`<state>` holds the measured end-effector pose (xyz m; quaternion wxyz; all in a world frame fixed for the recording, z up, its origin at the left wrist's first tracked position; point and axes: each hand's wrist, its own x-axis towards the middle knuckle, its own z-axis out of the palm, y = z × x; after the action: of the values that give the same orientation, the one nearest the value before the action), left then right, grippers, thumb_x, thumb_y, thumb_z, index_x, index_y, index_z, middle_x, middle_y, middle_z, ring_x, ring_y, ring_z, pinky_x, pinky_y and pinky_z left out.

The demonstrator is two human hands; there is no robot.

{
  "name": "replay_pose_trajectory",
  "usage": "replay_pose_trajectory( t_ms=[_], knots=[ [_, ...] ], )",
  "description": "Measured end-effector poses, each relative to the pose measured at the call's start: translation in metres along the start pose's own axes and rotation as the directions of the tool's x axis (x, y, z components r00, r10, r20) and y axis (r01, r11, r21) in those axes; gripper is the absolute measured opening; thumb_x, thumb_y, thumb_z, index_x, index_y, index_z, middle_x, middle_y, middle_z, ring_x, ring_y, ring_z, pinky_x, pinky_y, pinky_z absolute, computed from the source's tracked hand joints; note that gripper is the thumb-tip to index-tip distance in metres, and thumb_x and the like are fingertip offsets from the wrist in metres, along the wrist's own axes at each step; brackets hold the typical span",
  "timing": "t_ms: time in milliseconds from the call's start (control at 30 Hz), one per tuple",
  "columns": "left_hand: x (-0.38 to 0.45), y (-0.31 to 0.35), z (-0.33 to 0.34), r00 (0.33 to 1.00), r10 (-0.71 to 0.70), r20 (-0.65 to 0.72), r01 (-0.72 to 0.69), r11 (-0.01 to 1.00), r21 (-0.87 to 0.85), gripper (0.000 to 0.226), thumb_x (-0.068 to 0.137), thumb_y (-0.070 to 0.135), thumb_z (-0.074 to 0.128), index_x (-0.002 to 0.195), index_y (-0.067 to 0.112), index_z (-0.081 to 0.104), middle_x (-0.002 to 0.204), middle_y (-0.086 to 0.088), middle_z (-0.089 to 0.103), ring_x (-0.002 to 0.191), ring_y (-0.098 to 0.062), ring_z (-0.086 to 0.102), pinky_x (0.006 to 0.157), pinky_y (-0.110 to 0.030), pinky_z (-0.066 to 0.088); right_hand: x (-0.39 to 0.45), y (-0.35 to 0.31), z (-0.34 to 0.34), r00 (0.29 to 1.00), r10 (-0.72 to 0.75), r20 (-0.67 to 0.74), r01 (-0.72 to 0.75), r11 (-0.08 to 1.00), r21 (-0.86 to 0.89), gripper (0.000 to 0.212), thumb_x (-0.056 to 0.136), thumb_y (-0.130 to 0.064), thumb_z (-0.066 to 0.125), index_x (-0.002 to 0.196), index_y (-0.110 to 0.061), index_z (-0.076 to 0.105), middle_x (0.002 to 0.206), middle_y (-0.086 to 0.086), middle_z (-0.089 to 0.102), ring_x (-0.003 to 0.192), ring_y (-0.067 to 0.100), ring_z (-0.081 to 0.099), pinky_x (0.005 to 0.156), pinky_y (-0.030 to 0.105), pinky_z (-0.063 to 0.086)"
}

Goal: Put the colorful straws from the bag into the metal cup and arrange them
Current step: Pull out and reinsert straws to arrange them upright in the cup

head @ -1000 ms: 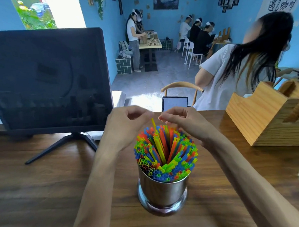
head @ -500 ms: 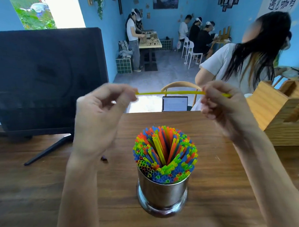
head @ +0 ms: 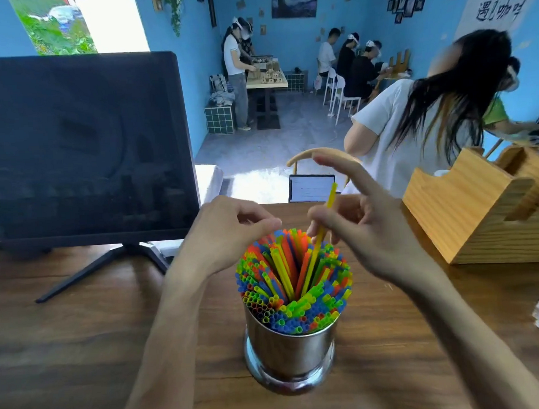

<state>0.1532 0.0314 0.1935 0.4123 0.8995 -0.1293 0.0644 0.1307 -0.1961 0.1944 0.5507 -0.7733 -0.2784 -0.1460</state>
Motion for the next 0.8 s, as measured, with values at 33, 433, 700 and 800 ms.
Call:
replay_pose_trajectory(
  t_ms=[33,433,700,800],
  knots=[
    [0.0,0.002,-0.001,0.998,0.028,-0.049,-0.03,0.999,-0.029,0.01,0.087,0.044,0.076,0.079,0.039,0.079,0.078,0.021,0.074,0.078,0.001,0.065,0.062,-0.008,0.044,-0.003,0.002,0.005,1.0,-0.009,-0.002,0.009,0.996,-0.084,0.042,0.095,-0.03,0.07,0.133,-0.038,0.052,0.073,-0.001,0.074,0.065,0.015,0.07,0.062,0.023,0.051],
    [-0.019,0.044,-0.024,0.53,0.194,-0.825,-0.632,0.74,-0.232,0.008,0.102,0.028,0.063,0.099,0.025,0.071,0.087,0.013,0.074,0.073,-0.01,0.067,0.066,-0.025,0.053,0.003,0.006,0.006,0.991,0.128,0.047,-0.118,0.976,-0.184,0.027,0.09,-0.054,0.062,0.109,-0.036,0.07,0.092,-0.014,0.074,0.088,0.005,0.067,0.077,0.032,0.051],
    [-0.029,0.033,-0.021,0.696,0.173,-0.697,-0.543,0.762,-0.353,0.007,0.097,0.025,0.069,0.099,0.027,0.076,0.089,0.013,0.078,0.078,-0.009,0.071,0.072,-0.023,0.056,0.015,0.012,-0.026,0.936,0.324,-0.138,-0.25,0.887,0.388,0.013,0.083,-0.035,0.071,0.085,-0.025,0.079,0.089,0.007,0.079,0.067,0.016,0.073,0.049,0.018,0.045],
    [-0.041,0.021,-0.024,0.904,0.259,-0.34,-0.398,0.798,-0.452,0.011,0.084,0.024,0.081,0.094,0.029,0.082,0.088,0.011,0.079,0.077,-0.002,0.072,0.07,-0.015,0.056,0.021,0.011,-0.043,0.882,0.393,-0.258,-0.182,0.791,0.585,0.013,0.08,-0.027,0.072,0.092,-0.022,0.075,0.09,0.002,0.079,0.068,0.011,0.075,0.053,0.015,0.053]
  ],
)
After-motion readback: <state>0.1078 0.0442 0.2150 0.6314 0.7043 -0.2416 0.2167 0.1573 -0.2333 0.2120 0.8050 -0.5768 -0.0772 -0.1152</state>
